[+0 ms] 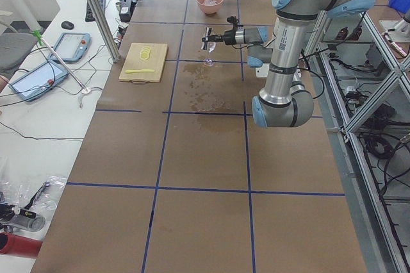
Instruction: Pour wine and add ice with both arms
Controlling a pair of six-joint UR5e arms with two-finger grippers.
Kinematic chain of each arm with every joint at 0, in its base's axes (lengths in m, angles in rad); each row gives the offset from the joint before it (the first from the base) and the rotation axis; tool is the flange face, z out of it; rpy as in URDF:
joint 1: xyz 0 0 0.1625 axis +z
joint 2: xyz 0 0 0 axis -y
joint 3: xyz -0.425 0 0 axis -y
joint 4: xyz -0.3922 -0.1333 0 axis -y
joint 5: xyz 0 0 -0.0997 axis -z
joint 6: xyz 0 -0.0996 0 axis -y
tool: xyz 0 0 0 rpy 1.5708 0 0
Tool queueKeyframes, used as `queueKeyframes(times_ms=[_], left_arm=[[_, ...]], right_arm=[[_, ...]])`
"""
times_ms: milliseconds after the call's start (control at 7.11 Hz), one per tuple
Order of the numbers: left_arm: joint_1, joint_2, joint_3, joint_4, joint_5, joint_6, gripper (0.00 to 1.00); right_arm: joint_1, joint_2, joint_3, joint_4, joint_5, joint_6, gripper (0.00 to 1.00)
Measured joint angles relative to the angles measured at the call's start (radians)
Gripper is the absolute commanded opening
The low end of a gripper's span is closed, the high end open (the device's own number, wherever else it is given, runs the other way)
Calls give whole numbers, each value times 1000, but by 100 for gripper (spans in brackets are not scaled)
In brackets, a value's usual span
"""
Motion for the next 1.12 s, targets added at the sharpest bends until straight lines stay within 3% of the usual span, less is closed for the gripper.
queueKeyframes(times_ms=[1125], left_arm=[[-25, -17, -3, 28, 7, 534, 0]], right_arm=[[0, 8, 1, 0, 0, 6, 100]])
